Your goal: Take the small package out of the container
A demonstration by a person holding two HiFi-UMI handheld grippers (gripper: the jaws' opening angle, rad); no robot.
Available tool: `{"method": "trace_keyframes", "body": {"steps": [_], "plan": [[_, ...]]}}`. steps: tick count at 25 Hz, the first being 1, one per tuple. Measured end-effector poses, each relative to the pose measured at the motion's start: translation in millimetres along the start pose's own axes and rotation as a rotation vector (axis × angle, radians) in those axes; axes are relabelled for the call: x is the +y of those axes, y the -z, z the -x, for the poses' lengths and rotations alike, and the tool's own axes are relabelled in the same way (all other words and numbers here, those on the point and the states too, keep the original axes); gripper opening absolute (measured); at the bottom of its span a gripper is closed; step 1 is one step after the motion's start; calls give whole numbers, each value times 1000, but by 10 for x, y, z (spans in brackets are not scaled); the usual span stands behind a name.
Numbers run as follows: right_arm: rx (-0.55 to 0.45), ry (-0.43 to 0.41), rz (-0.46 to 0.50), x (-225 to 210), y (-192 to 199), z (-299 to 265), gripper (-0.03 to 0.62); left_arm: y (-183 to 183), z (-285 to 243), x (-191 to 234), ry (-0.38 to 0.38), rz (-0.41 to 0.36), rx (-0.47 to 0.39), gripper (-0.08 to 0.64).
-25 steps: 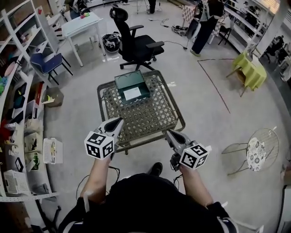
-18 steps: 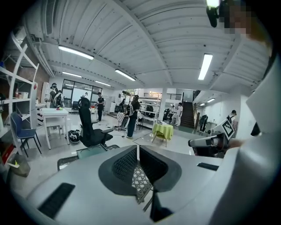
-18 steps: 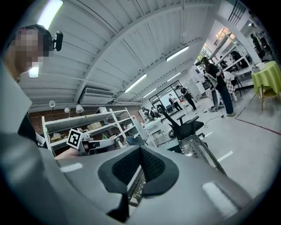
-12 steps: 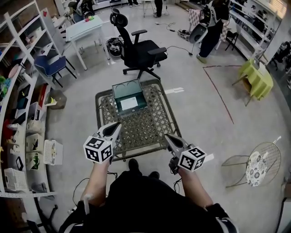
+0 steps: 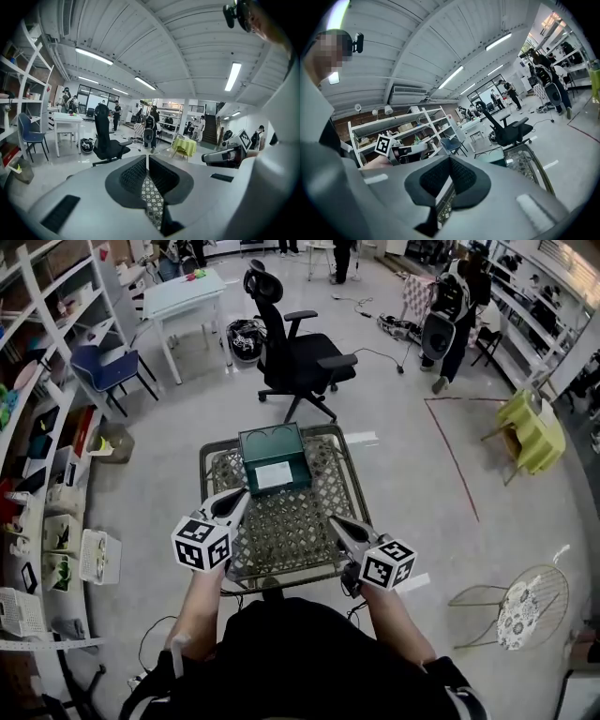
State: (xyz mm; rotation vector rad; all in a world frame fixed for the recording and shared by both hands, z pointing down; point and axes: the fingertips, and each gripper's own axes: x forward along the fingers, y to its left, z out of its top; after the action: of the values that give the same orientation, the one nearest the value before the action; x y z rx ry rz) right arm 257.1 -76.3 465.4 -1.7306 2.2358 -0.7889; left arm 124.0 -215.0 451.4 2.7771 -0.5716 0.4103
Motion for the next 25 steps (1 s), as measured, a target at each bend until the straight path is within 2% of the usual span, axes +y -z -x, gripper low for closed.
{"method": "trace_keyframes", "body": {"steps": [11,16,18,25], "plan": [[90,46,90,-300,-131,-991,11,-83,-208,591,12,25,-9,23],[208,57,94,-585,33,-1299,13,75,-321,686,-7,85,28,23],[271,55,98,-732,137,-1420,51,136,-356,702,-21,112,41,23],[465,49,135,-1317,587,-1880,64,350,-482,850,-97,165,91,23]]}}
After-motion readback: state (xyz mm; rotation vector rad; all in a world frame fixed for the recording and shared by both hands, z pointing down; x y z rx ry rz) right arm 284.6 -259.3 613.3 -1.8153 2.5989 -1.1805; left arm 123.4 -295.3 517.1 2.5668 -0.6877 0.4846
